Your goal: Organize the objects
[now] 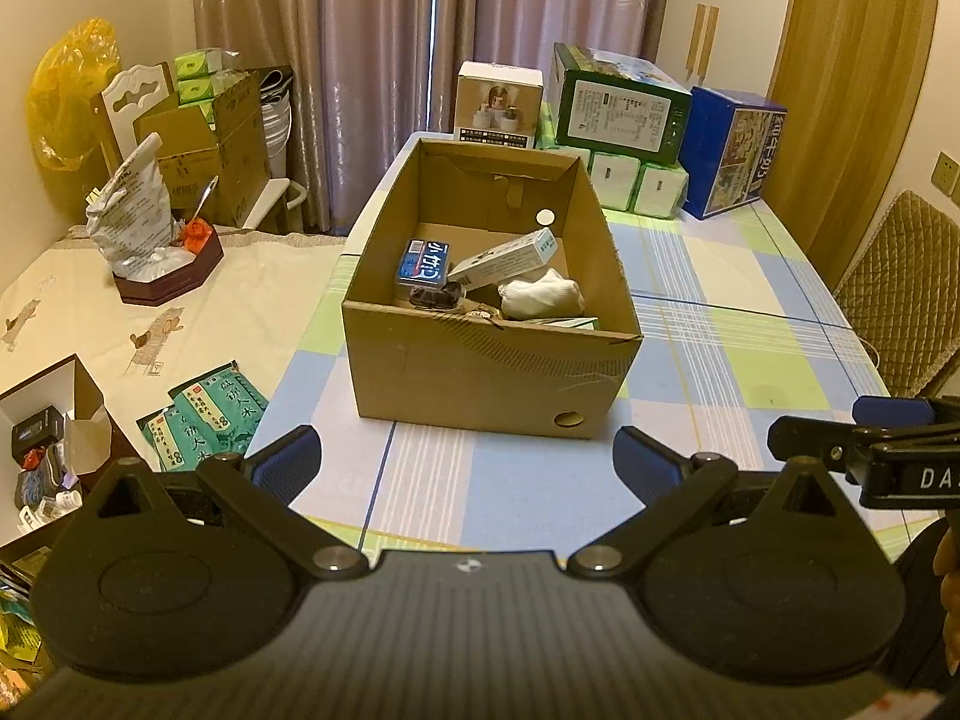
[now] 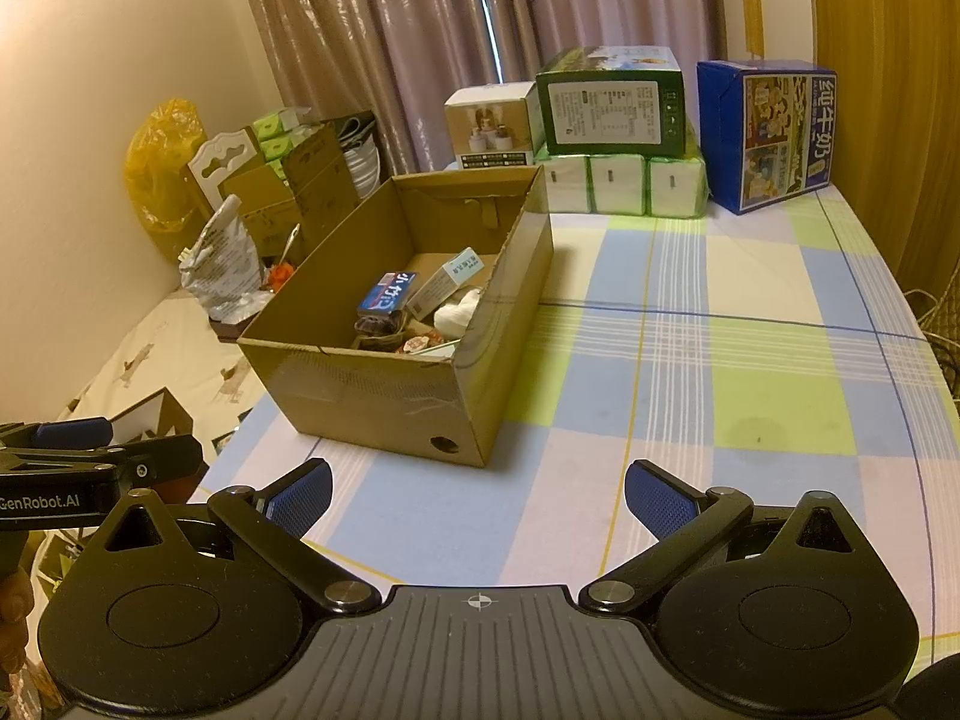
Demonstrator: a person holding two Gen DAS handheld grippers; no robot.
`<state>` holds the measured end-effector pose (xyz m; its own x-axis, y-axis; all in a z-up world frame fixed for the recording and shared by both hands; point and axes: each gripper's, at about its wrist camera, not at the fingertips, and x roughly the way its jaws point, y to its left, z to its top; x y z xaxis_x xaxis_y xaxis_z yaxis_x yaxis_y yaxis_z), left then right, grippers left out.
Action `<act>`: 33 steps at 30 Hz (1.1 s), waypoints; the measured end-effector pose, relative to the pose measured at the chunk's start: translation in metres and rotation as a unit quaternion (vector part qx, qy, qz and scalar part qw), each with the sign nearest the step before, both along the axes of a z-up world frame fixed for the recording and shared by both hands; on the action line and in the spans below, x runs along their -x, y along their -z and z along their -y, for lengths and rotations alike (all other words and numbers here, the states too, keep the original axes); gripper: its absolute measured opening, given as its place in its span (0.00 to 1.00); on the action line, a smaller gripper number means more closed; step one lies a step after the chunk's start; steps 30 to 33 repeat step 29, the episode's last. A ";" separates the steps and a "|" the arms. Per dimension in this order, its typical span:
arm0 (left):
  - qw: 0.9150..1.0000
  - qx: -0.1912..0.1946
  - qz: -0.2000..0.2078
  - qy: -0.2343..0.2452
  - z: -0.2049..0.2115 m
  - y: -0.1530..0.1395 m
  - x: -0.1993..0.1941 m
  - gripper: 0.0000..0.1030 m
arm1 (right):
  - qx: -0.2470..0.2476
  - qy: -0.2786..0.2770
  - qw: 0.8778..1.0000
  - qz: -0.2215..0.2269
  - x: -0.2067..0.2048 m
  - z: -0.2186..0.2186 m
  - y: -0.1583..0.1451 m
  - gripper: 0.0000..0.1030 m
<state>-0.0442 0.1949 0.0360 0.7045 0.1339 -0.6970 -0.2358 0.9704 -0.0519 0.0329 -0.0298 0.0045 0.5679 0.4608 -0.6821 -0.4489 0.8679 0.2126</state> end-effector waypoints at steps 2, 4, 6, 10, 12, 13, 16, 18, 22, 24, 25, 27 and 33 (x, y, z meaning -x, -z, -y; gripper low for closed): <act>1.000 0.000 0.000 0.000 0.000 0.000 0.000 0.99 | 0.000 0.000 1.000 0.000 0.000 0.000 0.000 0.98; 1.000 0.000 0.000 0.000 0.000 0.000 0.000 0.99 | 0.000 0.000 1.000 0.000 0.000 0.000 0.000 0.98; 1.000 0.000 0.000 0.000 0.000 0.000 0.000 0.99 | 0.000 0.000 1.000 0.000 0.000 0.000 0.000 0.98; 1.000 0.001 0.000 0.000 0.000 0.000 0.000 0.99 | 0.000 0.000 1.000 0.000 0.000 0.000 0.000 0.98; 1.000 0.001 0.000 0.000 0.000 0.000 0.000 0.99 | 0.000 0.000 1.000 0.000 0.000 0.000 0.000 0.98; 1.000 0.001 0.001 0.000 0.000 0.000 0.000 0.99 | 0.000 0.000 1.000 0.000 0.000 0.000 0.000 0.98; 1.000 0.001 0.001 0.001 0.001 0.000 -0.001 0.99 | 0.000 0.000 1.000 0.000 0.000 0.000 0.000 0.98; 1.000 0.001 0.001 0.003 0.002 -0.001 -0.001 0.99 | 0.000 0.001 1.000 0.000 0.001 -0.001 0.000 0.98; 1.000 0.002 0.002 0.006 0.005 -0.001 -0.001 0.99 | -0.001 0.001 1.000 -0.001 0.001 -0.002 0.000 0.98; 1.000 0.003 0.003 0.006 0.004 -0.001 -0.001 0.99 | -0.001 0.001 1.000 -0.001 0.001 -0.002 0.001 0.98; 1.000 0.004 0.004 0.008 0.005 -0.001 -0.001 0.99 | 0.000 0.001 1.000 -0.001 0.001 -0.003 0.001 0.98; 1.000 0.010 0.013 0.011 0.004 -0.002 0.001 0.99 | -0.001 0.001 1.000 -0.002 0.001 -0.003 0.001 0.98; 1.000 0.013 0.015 0.012 0.003 -0.003 0.002 0.99 | 0.000 0.002 1.000 -0.002 0.001 -0.003 0.002 0.98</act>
